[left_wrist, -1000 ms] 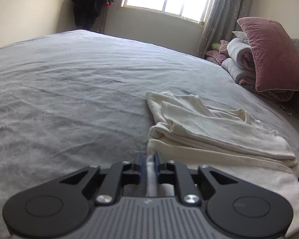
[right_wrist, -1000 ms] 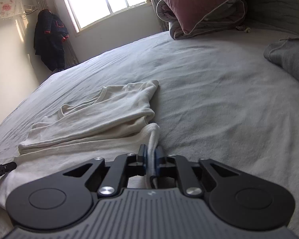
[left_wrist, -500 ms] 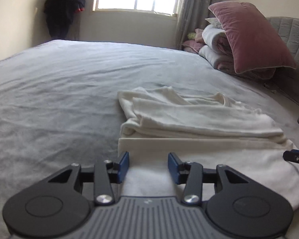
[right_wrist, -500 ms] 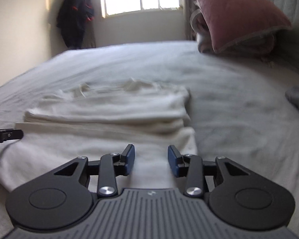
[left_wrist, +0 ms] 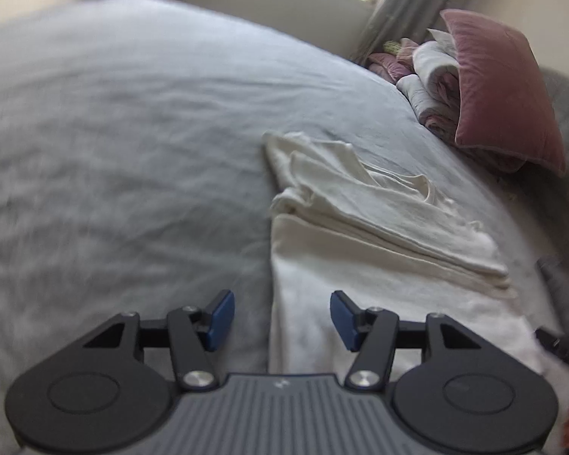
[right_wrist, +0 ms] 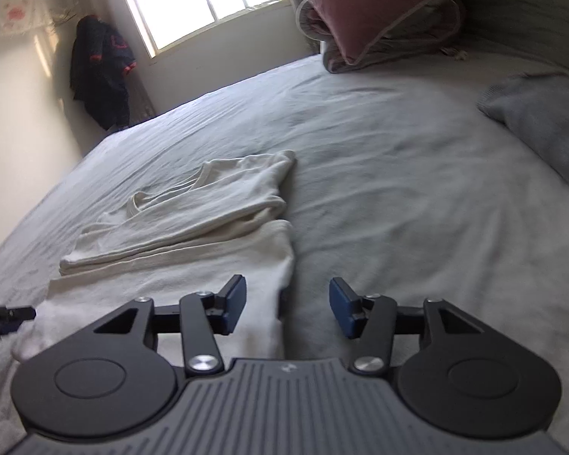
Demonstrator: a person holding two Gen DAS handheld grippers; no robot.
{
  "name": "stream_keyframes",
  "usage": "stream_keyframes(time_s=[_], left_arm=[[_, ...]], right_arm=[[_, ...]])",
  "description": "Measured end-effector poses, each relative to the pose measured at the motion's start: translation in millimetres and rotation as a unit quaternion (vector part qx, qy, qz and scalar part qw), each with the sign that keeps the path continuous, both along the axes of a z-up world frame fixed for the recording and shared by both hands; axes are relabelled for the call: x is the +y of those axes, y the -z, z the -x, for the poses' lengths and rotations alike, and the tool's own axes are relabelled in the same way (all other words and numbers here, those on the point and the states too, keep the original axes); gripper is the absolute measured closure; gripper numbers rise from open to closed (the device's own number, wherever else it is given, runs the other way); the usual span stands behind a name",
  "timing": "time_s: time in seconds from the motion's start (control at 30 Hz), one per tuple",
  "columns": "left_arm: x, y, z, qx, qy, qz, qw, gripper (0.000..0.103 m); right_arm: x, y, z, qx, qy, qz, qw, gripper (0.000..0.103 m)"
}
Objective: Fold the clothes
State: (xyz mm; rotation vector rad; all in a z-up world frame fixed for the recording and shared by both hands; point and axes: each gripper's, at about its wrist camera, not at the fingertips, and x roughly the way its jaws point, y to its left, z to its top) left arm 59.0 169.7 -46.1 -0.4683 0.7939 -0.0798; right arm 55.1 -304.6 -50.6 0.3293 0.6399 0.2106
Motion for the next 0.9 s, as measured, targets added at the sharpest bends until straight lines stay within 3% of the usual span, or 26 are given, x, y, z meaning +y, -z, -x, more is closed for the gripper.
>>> stream_keyframes(time_s=[0.07, 0.17, 0.3, 0.47, 0.63, 0.83, 0.9], left_arm=[[22, 3, 7, 0.019, -0.013, 0.064, 0.9977, 0.045], [47, 9, 22, 0.040, -0.028, 0.152, 0.9872, 0.045], [54, 20, 41, 0.073, -0.007, 0.224, 0.9718, 0.045], [27, 40, 49, 0.076, 0.007, 0.260, 0.9625, 0.046], [7, 48, 38, 0.046, -0.027, 0.278, 0.9591, 0.050], [0, 53, 25, 0.031, -0.065, 0.283, 0.9565, 0.065], [1, 55, 21, 0.031, -0.074, 0.285, 0.9550, 0.075]], right_arm=[[-17, -1, 7, 0.018, 0.004, -0.039, 0.999, 0.048], [-37, 0, 19, 0.047, 0.009, -0.096, 0.994, 0.048], [-50, 8, 36, 0.089, 0.007, -0.185, 0.979, 0.048], [-29, 17, 37, 0.111, -0.033, -0.251, 0.961, 0.047], [-1, 26, 26, 0.085, -0.022, -0.241, 0.967, 0.049], [1, 30, 15, 0.066, 0.008, -0.269, 0.961, 0.056], [2, 29, 11, 0.064, 0.013, -0.271, 0.960, 0.057]])
